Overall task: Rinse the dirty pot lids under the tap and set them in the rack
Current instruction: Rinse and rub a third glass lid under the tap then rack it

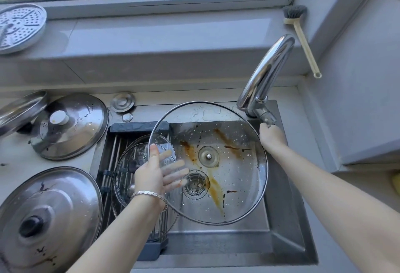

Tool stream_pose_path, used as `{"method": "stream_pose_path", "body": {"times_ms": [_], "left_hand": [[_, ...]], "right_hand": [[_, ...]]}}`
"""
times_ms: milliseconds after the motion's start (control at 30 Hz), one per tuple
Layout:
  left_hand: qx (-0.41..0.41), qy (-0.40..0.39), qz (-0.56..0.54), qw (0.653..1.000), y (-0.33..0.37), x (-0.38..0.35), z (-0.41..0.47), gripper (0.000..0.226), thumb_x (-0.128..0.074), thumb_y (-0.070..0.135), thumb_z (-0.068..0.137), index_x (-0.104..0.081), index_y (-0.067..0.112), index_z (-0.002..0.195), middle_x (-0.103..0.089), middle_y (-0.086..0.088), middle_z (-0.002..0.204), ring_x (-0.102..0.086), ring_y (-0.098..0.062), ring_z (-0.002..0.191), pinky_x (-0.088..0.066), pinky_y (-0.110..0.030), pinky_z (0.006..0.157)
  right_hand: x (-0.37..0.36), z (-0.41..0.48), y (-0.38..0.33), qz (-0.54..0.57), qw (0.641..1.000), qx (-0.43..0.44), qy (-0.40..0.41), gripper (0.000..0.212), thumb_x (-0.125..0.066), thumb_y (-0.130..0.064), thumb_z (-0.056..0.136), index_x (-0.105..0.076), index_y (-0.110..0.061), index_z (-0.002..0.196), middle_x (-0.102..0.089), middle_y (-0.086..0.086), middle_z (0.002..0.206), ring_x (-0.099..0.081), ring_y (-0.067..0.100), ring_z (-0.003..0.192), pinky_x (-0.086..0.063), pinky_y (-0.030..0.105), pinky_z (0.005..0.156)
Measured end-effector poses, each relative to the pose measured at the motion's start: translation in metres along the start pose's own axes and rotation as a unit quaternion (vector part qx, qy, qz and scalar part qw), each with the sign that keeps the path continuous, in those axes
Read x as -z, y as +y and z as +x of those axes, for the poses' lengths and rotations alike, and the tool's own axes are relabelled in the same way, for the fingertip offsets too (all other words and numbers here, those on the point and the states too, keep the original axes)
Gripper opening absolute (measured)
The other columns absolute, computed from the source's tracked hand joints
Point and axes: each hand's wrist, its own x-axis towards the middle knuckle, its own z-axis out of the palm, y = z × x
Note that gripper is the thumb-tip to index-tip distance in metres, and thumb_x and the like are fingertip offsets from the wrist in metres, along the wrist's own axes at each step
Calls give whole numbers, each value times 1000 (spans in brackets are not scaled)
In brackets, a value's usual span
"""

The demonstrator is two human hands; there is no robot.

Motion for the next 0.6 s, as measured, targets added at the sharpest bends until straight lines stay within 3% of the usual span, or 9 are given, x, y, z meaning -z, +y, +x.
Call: {"method": "stream_pose_path", "body": {"times_ms": [100, 167, 200, 300, 400, 467, 567, 600], "left_hand": [[7, 1, -5, 1000, 0, -1, 0, 48, -36, 54, 89, -61, 14, 95, -71, -17, 83, -70, -29, 61, -58, -37, 48], [11, 6, -10, 1000, -1, -2, -2, 47, -36, 54, 89, -61, 15, 93, -71, -17, 84, -70, -28, 59, -56, -33, 44], [11, 9, -12, 1000, -1, -4, -3, 47, -36, 55, 89, -61, 15, 92, -71, -17, 83, -70, -27, 58, -55, -31, 41], [10, 13, -18, 1000, -3, -13, -7, 47, -37, 55, 89, -63, 16, 88, -72, -12, 73, -69, -25, 54, -53, -27, 40], [9, 22, -19, 1000, -4, -17, -12, 46, -41, 55, 88, -65, 17, 83, -71, -3, 59, -68, -18, 49, -49, -22, 37], [12, 16, -16, 1000, -5, -14, -16, 48, -41, 57, 87, -66, 16, 90, -73, -6, 64, -69, -22, 53, -50, -24, 38], [15, 2, -9, 1000, -5, -6, -21, 56, -37, 58, 86, -63, 13, 105, -73, -14, 75, -70, -29, 58, -52, -27, 39], [14, -1, -7, 1000, -5, -5, -22, 56, -37, 57, 86, -63, 12, 107, -73, -14, 74, -70, -29, 58, -52, -26, 38]], "right_hand": [[-4, -18, -5, -28, 997, 17, 68, 51, -38, -39, 94, -43, 1, 125, -42, 24, 133, -41, 35, 118, -35, 38, 95], [-12, -46, -9, -83, 977, 155, 121, 64, -39, -42, 94, -26, -1, 140, -24, 21, 148, -20, 31, 138, -18, 41, 112], [-19, -61, -9, -117, 958, 242, 100, 66, -36, -44, 95, -20, -4, 144, -15, 15, 154, -10, 26, 143, -9, 39, 116], [-48, -113, -11, -182, 884, 424, -74, 69, -22, -51, 95, 1, -13, 148, 14, 1, 154, 17, 12, 141, 7, 35, 117], [-65, -144, -14, -182, 792, 553, -182, 68, -17, -50, 93, 3, -14, 147, 21, -6, 147, 26, 6, 135, 16, 22, 113], [-56, -133, -16, -222, 777, 563, -170, 71, -9, -59, 91, 9, -16, 145, 25, -6, 146, 25, 8, 137, 20, 19, 110], [-36, -107, -13, -305, 834, 447, -107, 76, -11, -61, 91, 18, -14, 144, 32, 0, 145, 25, 13, 139, 17, 26, 112], [-36, -108, -11, -304, 838, 440, -109, 76, -13, -60, 92, 20, -13, 143, 32, 2, 145, 27, 13, 138, 16, 27, 113]]}}
